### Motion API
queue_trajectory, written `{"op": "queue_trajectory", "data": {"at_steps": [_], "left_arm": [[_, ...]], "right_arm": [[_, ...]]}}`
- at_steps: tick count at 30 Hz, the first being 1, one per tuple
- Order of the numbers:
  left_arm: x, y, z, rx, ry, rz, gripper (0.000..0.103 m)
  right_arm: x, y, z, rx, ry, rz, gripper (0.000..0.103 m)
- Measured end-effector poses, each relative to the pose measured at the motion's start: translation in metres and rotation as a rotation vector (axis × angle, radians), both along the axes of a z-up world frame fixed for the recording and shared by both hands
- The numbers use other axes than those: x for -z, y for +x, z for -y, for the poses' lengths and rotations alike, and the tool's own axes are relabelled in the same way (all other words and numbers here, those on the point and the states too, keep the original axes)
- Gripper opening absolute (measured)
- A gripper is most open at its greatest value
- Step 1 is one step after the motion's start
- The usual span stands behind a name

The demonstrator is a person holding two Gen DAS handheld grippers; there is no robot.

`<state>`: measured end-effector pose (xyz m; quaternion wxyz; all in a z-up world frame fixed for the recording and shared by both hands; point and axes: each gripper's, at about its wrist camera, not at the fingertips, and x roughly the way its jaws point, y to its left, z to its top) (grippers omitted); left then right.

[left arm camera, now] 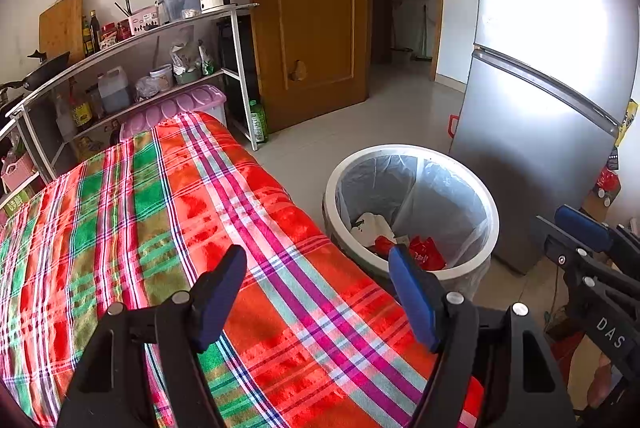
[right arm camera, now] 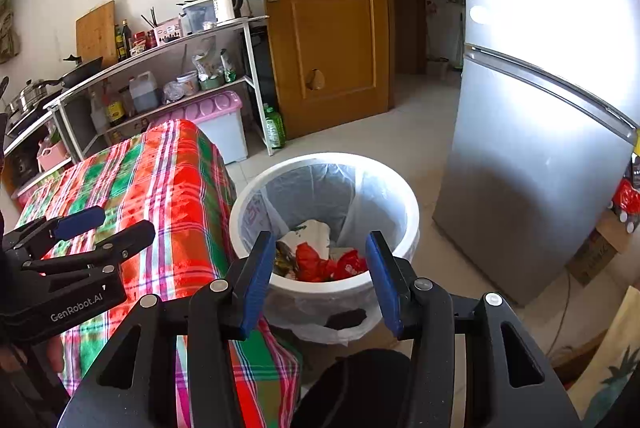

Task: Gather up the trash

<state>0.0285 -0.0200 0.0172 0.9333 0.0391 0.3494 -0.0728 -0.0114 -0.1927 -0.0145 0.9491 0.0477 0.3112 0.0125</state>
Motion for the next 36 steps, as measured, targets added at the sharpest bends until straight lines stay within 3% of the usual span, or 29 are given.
{"op": "queue_trajectory", "data": {"at_steps": [36], "left_arm": [[0.0002, -0.0043, 0.0050, -0.010, 0.014, 0.005, 0.075]], "right_arm": [[0.0056, -0.0011, -0.0020, 0.009, 0.003, -0.009, 0.048]]}}
